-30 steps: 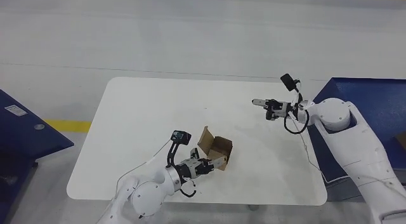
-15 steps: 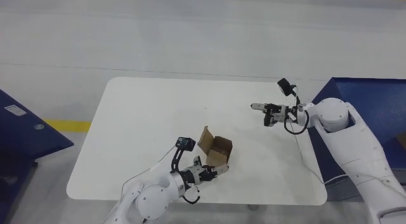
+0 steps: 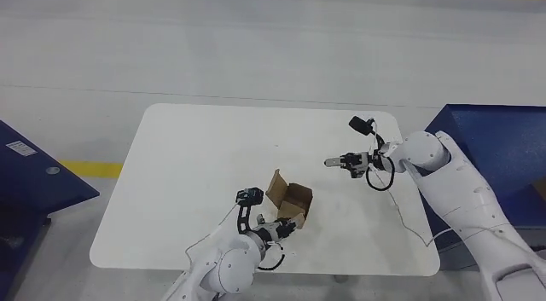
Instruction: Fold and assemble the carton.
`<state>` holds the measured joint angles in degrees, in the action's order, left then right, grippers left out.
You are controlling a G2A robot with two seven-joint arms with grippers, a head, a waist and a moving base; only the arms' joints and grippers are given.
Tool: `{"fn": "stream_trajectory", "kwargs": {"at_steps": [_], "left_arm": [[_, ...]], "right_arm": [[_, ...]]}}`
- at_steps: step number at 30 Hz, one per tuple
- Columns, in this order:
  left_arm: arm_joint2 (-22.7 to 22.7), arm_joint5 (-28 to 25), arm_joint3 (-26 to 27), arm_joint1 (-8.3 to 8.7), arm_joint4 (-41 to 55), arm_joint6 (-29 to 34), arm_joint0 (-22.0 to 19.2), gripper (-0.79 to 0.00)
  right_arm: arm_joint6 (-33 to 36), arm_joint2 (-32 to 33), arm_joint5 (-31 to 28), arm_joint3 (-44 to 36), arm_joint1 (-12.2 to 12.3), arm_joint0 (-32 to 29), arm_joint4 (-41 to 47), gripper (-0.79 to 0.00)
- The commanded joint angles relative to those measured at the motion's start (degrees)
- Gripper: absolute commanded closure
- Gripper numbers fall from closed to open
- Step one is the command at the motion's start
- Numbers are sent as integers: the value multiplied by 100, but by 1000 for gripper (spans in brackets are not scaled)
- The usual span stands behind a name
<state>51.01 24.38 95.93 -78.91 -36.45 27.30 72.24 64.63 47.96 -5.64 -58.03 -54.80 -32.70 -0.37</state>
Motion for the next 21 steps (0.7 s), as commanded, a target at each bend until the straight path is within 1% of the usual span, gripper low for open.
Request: {"fn": "stream_trajectory", "kwargs": {"at_steps": [1, 5, 10, 15, 21], "left_arm": [[-69, 179, -150, -8, -353, -83, -89, -785], [-92, 326, -349, -66, -330, -247, -222, -785], [-177, 486, -627, -133, -418, -411, -352, -785], [-239, 561, -818, -177, -458, -326, -430, -785], [-222, 514, -816, -215, -407, -316, -454, -785]], "right_arm": [[-5, -94, -16, -24, -48, -12, 3, -785], [-195, -346, 34, -88, -160, -8, -263, -785], [-268, -525, 65, -79, -279, 20, -325, -785], [-244, -684, 39, -92, -369, 49, -502, -785], [-179, -828, 48, -221, -435, 40, -796, -785]]}}
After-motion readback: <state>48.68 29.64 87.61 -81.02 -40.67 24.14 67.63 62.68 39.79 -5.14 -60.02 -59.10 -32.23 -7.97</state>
